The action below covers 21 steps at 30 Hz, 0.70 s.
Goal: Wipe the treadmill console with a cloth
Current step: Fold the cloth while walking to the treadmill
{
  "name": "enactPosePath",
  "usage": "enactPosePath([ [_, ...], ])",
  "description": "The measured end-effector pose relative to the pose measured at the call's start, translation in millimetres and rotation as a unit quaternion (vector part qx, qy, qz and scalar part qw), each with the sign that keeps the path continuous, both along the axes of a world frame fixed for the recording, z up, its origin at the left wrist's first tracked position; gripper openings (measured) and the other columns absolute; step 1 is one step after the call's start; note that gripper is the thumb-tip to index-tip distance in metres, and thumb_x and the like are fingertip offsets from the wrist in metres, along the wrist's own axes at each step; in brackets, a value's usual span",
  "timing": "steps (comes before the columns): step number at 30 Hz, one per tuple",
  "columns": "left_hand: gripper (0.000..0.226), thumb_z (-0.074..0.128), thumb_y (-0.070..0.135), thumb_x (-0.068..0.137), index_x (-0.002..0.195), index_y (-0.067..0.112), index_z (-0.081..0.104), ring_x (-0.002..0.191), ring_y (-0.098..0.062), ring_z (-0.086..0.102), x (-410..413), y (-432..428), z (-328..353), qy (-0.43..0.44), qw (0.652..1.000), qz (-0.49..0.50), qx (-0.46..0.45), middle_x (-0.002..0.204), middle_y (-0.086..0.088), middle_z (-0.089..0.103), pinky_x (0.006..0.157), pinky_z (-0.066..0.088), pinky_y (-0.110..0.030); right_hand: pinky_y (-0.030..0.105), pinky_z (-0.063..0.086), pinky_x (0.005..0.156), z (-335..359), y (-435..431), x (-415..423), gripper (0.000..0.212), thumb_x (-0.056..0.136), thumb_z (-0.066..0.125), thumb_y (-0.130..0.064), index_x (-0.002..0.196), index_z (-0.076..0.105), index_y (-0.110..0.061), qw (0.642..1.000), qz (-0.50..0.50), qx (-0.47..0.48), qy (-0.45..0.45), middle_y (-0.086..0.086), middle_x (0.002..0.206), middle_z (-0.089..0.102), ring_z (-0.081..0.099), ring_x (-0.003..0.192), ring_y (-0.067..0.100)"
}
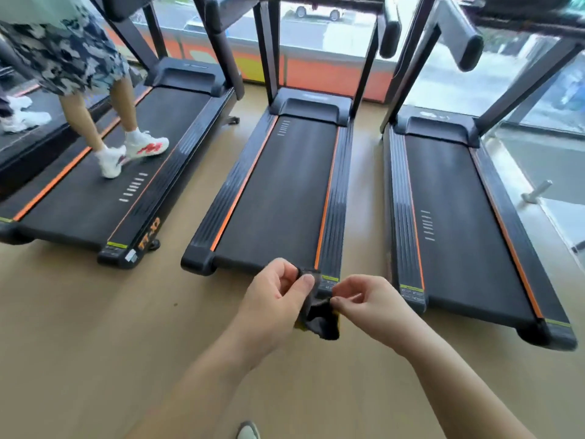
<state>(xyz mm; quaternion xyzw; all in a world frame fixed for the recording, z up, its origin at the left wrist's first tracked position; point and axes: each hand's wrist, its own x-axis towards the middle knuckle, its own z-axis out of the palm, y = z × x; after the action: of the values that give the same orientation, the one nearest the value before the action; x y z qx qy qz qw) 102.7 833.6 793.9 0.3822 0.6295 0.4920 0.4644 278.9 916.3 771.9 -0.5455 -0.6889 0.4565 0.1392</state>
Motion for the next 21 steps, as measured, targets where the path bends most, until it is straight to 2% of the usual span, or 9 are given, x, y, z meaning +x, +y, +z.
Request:
enactPosePath([
  [3,0.019,0.064,0.016,0.101,0.085,0.009,0.056,0.06,-0.003,0.054,-29,69,16,0.032,0.994,-0.099,0.023,0.063,0.01,0.061,0.058,0.046,-0.016,0.02,0.058,0.084,15,49,-36,0.038,0.088,0.07,-0.009,0.115,0.067,-0.036,0.996,-0.013,0.027,0.08,-0.019,0.102,0.073,0.069,0.095,-0.003],
  [5,0.019,0.067,0.021,0.1,0.084,0.013,0.06,0.064,-0.006,0.058,-46,119,29,0.087,0.986,-0.129,0.053,0.067,0.003,0.063,0.062,0.05,-0.019,0.02,0.058,0.081,28,86,-52,0.038,0.091,0.064,-0.005,0.116,0.069,-0.033,0.995,-0.005,0.038,0.094,-0.016,0.103,0.075,0.069,0.098,-0.001],
  [7,0.018,0.069,0.026,0.098,0.083,0.016,0.063,0.067,-0.009,0.062,-62,172,38,0.124,0.978,-0.149,0.082,0.072,-0.001,0.067,0.064,0.053,-0.023,0.025,0.06,0.072,35,131,-64,0.027,0.094,0.061,-0.008,0.105,0.073,-0.029,0.994,-0.016,0.046,0.095,-0.008,0.093,0.077,0.073,0.087,0.006],
  [9,0.016,0.07,0.032,0.097,0.085,0.022,0.067,0.074,-0.011,0.068,-77,227,43,0.147,0.97,-0.167,0.096,0.077,0.003,0.069,0.07,0.059,-0.028,0.02,0.055,0.065,38,181,-76,0.017,0.095,0.066,-0.012,0.091,0.074,-0.026,0.992,-0.033,0.06,0.109,-0.006,0.081,0.076,0.071,0.073,0.006],
  [12,0.011,0.07,0.032,0.097,0.087,0.028,0.068,0.08,-0.012,0.069,-102,310,35,0.17,0.968,-0.142,0.117,0.08,0.008,0.071,0.071,0.059,-0.025,0.015,0.047,0.061,40,263,-96,0.017,0.092,0.071,-0.009,0.079,0.072,-0.021,0.985,-0.052,0.075,0.145,-0.01,0.066,0.069,0.062,0.062,0.001],
  [14,0.007,0.067,0.03,0.098,0.092,0.029,0.068,0.083,-0.012,0.071,-119,365,25,0.135,0.98,-0.11,0.096,0.083,0.007,0.073,0.074,0.062,-0.029,0.017,0.05,0.063,43,320,-113,0.011,0.09,0.074,-0.01,0.082,0.074,-0.017,0.983,-0.05,0.066,0.164,-0.006,0.068,0.071,0.065,0.065,0.003],
  [16,0.007,0.064,0.028,0.1,0.098,0.026,0.07,0.087,-0.015,0.074,-133,414,20,0.076,0.991,-0.086,0.067,0.088,0.002,0.076,0.079,0.064,-0.039,0.022,0.053,0.066,47,377,-132,0.008,0.088,0.075,-0.012,0.083,0.074,-0.018,0.982,-0.04,0.073,0.167,-0.002,0.072,0.074,0.066,0.066,0.006],
  [19,0.009,0.067,0.022,0.099,0.106,0.022,0.072,0.096,-0.022,0.074,-156,479,24,0.016,0.996,-0.085,0.021,0.096,-0.001,0.079,0.082,0.062,-0.035,0.025,0.057,0.07,64,455,-157,0.007,0.086,0.076,-0.016,0.085,0.074,-0.022,0.985,-0.031,0.075,0.153,-0.003,0.076,0.076,0.069,0.068,0.008],
  [21,0.014,0.074,0.019,0.094,0.106,0.025,0.074,0.098,-0.024,0.074,-174,524,27,0.019,0.992,-0.122,-0.001,0.098,0.0,0.079,0.089,0.061,-0.038,0.024,0.056,0.067,78,508,-177,0.011,0.085,0.076,-0.012,0.085,0.074,-0.023,0.984,-0.042,0.076,0.155,-0.005,0.077,0.075,0.068,0.065,0.008],
])
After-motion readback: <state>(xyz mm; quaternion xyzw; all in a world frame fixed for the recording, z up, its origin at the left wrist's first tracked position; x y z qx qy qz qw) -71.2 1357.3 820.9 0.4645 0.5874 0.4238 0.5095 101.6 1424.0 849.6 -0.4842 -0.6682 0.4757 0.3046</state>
